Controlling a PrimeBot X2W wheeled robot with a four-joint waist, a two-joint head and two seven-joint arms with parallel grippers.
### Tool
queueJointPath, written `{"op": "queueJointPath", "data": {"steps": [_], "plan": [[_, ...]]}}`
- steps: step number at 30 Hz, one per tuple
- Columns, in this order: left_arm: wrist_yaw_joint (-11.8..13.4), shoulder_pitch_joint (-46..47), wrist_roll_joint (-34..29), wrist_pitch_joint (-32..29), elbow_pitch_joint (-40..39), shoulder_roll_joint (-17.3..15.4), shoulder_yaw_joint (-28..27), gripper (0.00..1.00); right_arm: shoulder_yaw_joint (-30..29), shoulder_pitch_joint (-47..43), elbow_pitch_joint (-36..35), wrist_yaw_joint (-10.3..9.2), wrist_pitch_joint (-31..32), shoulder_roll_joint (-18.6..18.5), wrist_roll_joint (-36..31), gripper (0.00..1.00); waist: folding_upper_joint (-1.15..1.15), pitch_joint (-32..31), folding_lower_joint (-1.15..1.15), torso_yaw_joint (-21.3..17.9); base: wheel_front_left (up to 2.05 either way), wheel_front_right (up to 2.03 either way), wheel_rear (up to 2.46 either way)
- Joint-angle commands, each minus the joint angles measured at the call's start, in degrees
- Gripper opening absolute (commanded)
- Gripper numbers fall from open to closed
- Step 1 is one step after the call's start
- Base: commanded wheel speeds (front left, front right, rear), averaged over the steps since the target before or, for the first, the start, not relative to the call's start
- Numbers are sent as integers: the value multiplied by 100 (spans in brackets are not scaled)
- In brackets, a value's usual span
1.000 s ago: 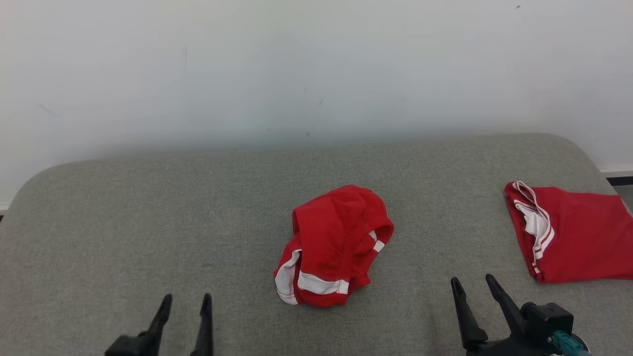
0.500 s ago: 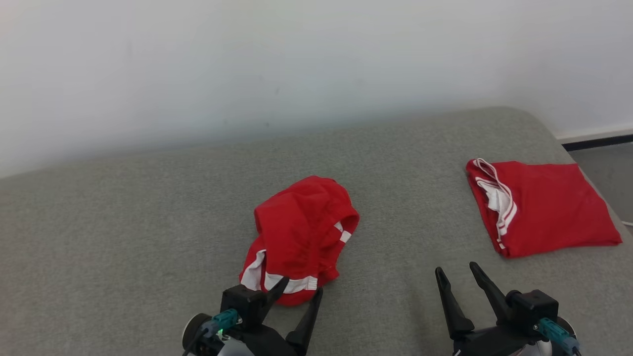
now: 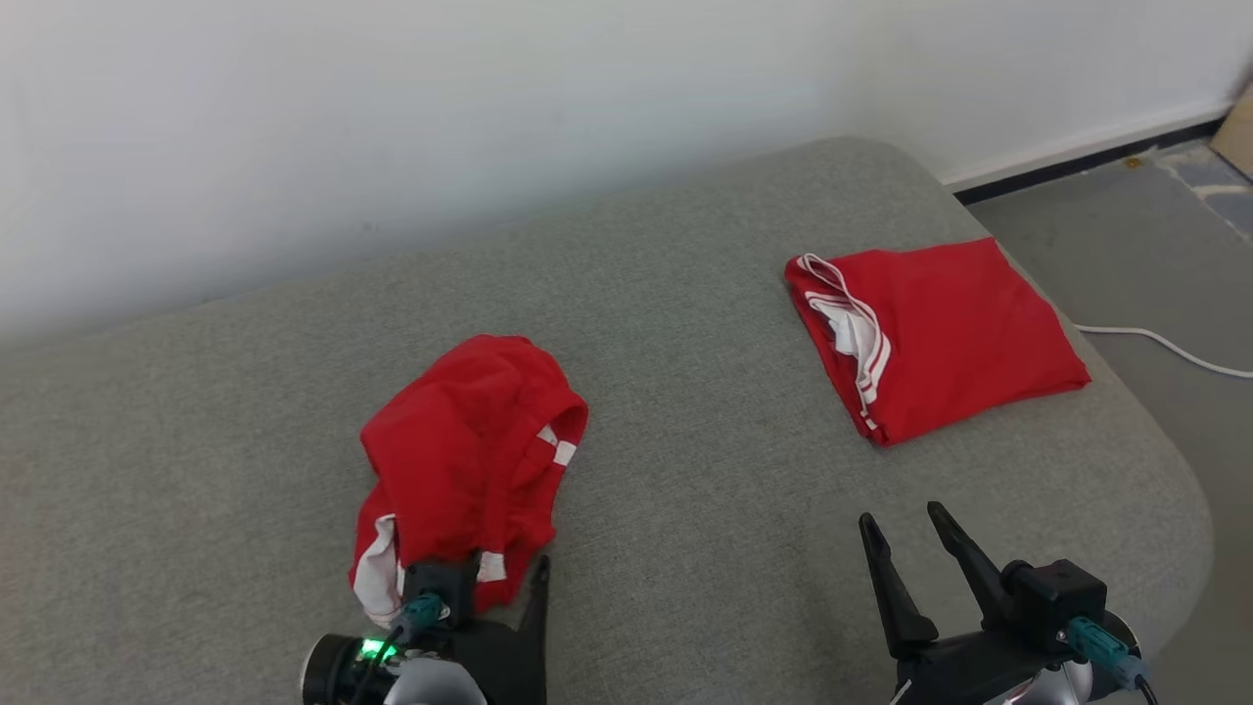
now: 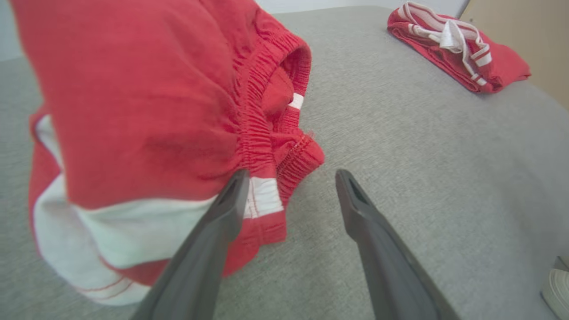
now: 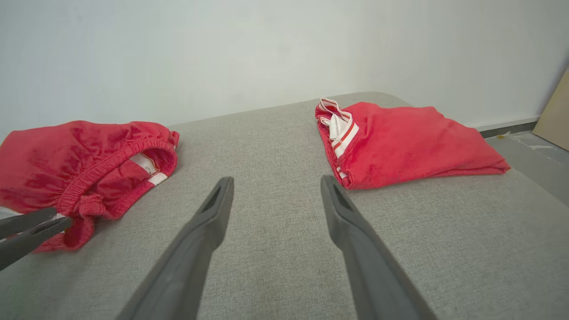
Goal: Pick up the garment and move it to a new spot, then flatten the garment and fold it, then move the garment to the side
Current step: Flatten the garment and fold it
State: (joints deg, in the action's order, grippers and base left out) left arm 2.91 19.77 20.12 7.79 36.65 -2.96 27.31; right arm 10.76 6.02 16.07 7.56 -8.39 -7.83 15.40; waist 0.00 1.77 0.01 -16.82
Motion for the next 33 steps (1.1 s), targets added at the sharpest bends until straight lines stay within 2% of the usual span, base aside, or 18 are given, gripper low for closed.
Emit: {"op": "queueJointPath", "data": {"steps": [1, 4, 9, 13, 14, 15, 16, 21, 27, 31, 33], "plan": [[233, 105, -70, 6, 232, -58, -86, 100, 2, 60, 0, -17, -36, -21, 43, 100, 0, 191, -1, -270, 0, 0, 0], [534, 182, -118, -17, 571, -139, -175, 100, -13, 45, 5, -16, -54, -14, 34, 100, 0, 198, -1, -292, 0, 0, 0], [722, 191, -110, -96, 819, -221, -214, 100, -28, 27, 15, -17, -50, 33, -2, 100, 0, 180, -1, -259, 0, 0, 0], [620, 187, -97, -148, 954, -247, -152, 100, -18, 56, 40, -16, -70, 49, 30, 100, 0, 162, -1, -203, 0, 0, 0], [586, 203, -74, -131, 965, -241, -133, 76, -11, 62, 48, -17, -70, 55, 32, 100, 0, 161, -1, -192, 0, 0, 0], [532, 222, -61, -100, 972, -234, -120, 7, -7, 66, 54, -16, -74, 57, 36, 100, 0, 160, -1, -181, 0, 0, 0], [473, 257, 2, -49, 949, -217, -148, 0, -2, 70, 59, -17, -78, 59, 43, 100, 0, 160, -1, -171, 0, 0, 0], [253, 579, 186, 258, 693, -112, -179, 0, -21, 77, 85, -17, -88, 59, 70, 100, 0, 146, -1, -120, 0, 0, 0], [-155, 1241, 516, 474, 72, -15, -87, 0, -19, 66, 132, -17, -115, 101, 60, 100, 0, 105, -1, -80, 0, 0, 0], [-416, 1715, 1209, 556, -474, 11, 128, 0, 5, 93, 174, -16, -117, 137, 38, 100, 0, 77, -1, -102, 0, 0, 0], [-423, 1992, 1620, 610, -756, 7, 347, 0, 36, 112, 193, -16, -123, 143, 45, 100, 0, 67, -1, -130, 0, 0, 0]]}}
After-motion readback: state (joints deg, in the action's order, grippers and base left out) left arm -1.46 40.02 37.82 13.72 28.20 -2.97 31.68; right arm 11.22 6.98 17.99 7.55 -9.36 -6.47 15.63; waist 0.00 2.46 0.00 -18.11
